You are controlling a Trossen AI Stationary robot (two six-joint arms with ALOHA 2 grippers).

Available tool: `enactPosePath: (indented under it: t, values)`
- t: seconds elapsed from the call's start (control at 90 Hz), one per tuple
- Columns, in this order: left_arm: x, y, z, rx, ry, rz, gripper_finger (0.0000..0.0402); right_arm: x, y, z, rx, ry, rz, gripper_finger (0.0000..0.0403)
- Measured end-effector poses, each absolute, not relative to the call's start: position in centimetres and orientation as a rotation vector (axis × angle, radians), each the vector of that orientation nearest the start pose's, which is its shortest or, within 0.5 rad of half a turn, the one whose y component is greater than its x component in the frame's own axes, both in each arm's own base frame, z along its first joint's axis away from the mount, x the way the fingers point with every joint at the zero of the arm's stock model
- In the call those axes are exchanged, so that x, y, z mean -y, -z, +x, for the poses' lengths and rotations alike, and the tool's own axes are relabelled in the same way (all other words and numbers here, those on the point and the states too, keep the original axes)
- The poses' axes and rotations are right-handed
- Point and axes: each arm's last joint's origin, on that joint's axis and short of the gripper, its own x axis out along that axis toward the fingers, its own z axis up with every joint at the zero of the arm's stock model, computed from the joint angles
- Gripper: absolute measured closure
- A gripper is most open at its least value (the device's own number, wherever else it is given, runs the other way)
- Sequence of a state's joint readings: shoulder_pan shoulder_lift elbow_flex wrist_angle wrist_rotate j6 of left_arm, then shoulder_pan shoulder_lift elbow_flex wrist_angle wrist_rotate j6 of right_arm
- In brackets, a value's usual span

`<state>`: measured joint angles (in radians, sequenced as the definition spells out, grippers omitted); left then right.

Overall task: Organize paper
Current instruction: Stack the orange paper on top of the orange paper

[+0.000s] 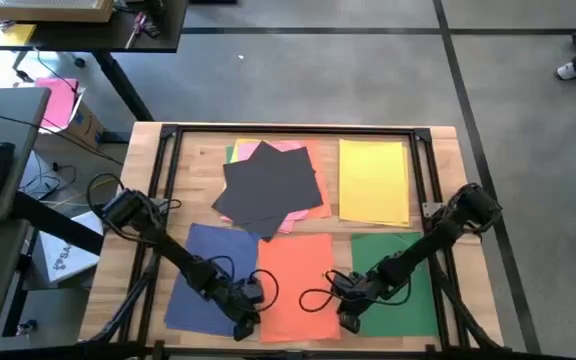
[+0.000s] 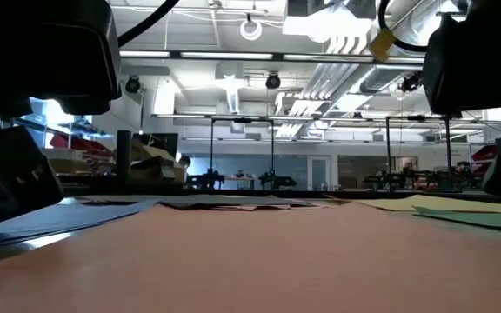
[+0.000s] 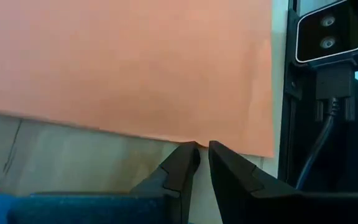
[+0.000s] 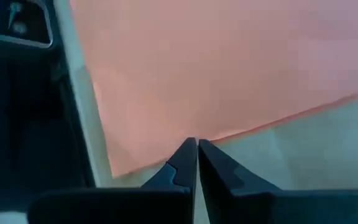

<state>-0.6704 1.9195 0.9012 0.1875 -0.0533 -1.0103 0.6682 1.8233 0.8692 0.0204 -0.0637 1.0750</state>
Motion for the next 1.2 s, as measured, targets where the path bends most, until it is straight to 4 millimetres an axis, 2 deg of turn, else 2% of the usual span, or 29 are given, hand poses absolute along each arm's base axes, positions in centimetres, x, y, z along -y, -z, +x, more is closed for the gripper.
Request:
enactPosePath:
  t: [0.222, 0.411, 0.578, 0.744, 0.889, 1.067, 1.2]
  values:
    - [21.8, -11.1, 27.7, -1.002, 0.142, -0.645, 0.036, -21.3, -12.4, 25.8, -1.142, -0.159, 0.672, 0.0403]
    - [21.1, -12.8, 27.1, -1.025, 0.129, -0.64, 0.036, -20.6, -13.6, 26.4, -0.98, -0.128, 0.549, 0.0403]
    - [19.2, -14.4, 25.5, -1.126, -0.053, -0.613, 0.036, -18.2, -12.8, 28.5, -0.885, -0.014, 0.47, 0.0403]
    - [17.2, -15.8, 22.6, -1.255, -0.282, -0.528, 0.036, -16.0, -11.0, 30.6, -0.839, 0.047, 0.442, 0.0403]
    - [16.5, -14.6, 20.6, -1.304, -0.379, -0.531, 0.0372, -15.4, -10.3, 30.9, -0.869, 0.045, 0.447, 0.0403]
    - [17.9, -12.5, 19.7, -1.217, -0.338, -0.688, 0.0393, -16.3, -10.3, 30.5, -0.887, 0.02, 0.453, 0.0403]
    - [19.0, -12.4, 18.9, -1.159, -0.373, -0.761, 0.04, -16.9, -10.2, 30.1, -0.896, 0.027, 0.477, 0.0403]
